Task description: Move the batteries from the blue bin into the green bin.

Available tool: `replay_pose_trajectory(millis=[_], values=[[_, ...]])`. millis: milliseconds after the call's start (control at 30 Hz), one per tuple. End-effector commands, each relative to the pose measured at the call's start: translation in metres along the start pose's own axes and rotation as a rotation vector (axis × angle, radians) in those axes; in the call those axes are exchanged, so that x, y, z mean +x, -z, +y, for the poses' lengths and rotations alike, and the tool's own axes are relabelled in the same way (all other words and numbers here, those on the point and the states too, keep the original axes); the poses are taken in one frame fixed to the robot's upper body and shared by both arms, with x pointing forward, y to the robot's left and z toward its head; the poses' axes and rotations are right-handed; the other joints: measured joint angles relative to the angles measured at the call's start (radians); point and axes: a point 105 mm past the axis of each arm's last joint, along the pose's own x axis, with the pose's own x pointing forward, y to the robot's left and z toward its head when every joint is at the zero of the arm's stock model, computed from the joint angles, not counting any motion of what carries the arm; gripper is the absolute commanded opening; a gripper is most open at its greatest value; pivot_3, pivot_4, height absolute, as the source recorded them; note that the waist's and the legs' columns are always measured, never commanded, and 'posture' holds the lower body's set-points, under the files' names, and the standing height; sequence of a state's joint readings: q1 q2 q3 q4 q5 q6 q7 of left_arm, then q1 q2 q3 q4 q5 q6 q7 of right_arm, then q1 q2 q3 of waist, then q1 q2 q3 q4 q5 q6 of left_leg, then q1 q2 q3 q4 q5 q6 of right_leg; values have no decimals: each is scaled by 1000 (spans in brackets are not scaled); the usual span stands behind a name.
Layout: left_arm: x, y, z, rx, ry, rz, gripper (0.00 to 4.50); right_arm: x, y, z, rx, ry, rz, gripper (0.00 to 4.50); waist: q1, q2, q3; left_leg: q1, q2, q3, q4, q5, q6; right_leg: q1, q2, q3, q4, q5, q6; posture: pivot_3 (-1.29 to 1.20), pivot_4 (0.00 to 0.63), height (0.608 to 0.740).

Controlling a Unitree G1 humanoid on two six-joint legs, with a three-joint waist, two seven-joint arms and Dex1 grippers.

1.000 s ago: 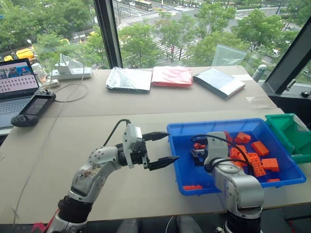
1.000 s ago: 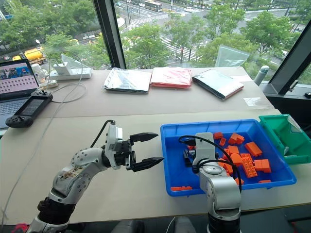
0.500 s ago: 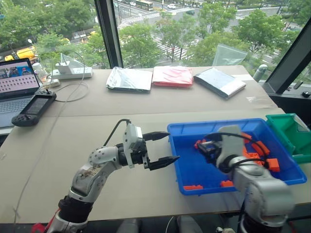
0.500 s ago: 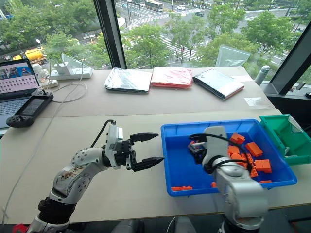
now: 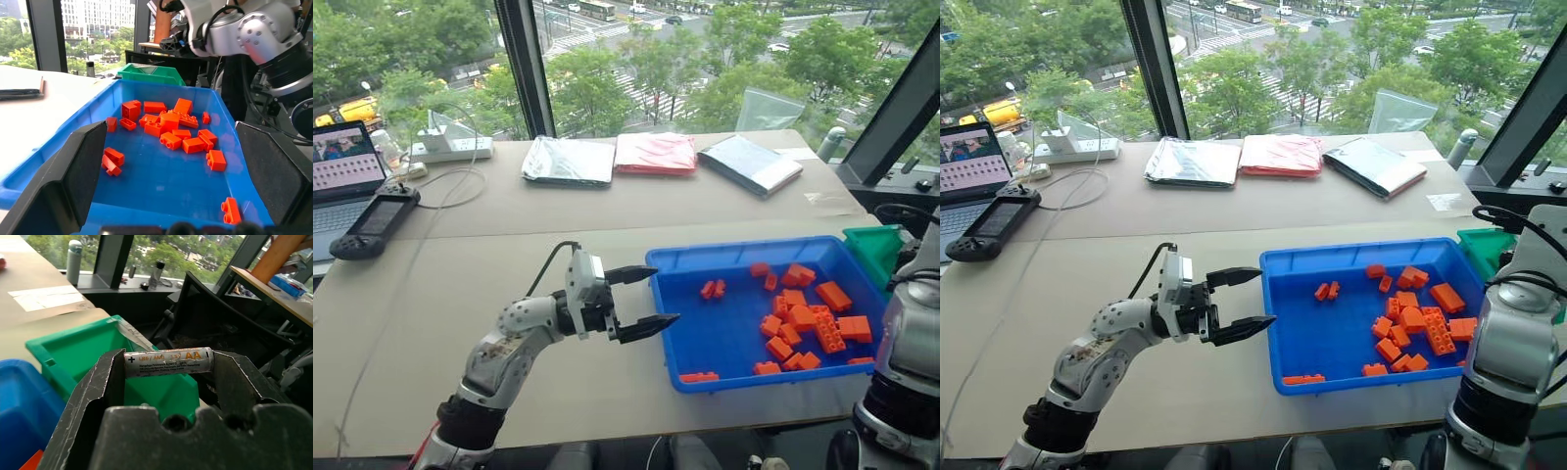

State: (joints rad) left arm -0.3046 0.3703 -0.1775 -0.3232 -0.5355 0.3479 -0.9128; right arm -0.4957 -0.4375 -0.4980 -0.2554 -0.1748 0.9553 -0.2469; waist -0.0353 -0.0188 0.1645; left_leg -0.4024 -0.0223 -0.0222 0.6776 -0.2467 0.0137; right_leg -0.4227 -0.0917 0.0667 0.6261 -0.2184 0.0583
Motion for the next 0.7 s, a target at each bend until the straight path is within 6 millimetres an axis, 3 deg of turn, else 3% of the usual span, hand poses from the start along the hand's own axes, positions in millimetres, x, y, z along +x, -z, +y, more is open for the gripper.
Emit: replay_pose_trajectory(millis=[33,67,100,167,200,433,533,600,700], values=[[1,-8,-1,40,2,-23,4500,8,-20,-12,41,62,-95,2505,-1,0,0,0,0,0,0,0,0,0,0,0,0,0,0,0,150,740],[1,-8,-1,41,0,-23,4500,10,-21,-14,57,66,-102,3511,-1,0,0,0,0,0,0,0,0,0,0,0,-1,0,0,0,150,740],[1,-8,-1,42,-1,-23,4500,11,-24,-16,71,65,-113,3618,0,0,0,-1,0,-1,0,0,0,0,0,0,-1,0,0,0,150,740],[1,-9,0,44,-5,-23,4500,12,-29,-18,94,68,-127,4375,1,0,0,-1,0,-1,0,0,0,0,0,0,-1,0,0,0,150,740],[1,-9,0,44,-6,-24,4500,11,-32,-20,102,71,-134,4482,0,0,0,-1,0,-1,0,0,0,0,0,0,-1,0,0,0,150,740],[1,-9,0,45,-5,-24,4500,1,-64,-18,154,-7,-238,4482,-2,0,0,-1,0,-1,0,0,0,0,0,0,-1,0,0,0,150,740],[1,-9,1,46,-4,-25,4500,-20,-86,16,163,-330,-322,4482,-3,0,0,-1,0,-1,0,0,0,0,0,0,-1,0,0,0,150,740],[1,-9,1,46,-4,-25,4500,-36,-89,34,128,-518,-344,4482,-5,0,0,-1,0,-1,0,0,0,0,0,0,-1,0,0,0,150,740],[1,-9,2,46,-7,-25,4500,-89,-76,65,82,-965,-351,4482,0,0,0,-1,1,-2,0,0,1,1,1,-1,-1,0,0,0,150,740]])
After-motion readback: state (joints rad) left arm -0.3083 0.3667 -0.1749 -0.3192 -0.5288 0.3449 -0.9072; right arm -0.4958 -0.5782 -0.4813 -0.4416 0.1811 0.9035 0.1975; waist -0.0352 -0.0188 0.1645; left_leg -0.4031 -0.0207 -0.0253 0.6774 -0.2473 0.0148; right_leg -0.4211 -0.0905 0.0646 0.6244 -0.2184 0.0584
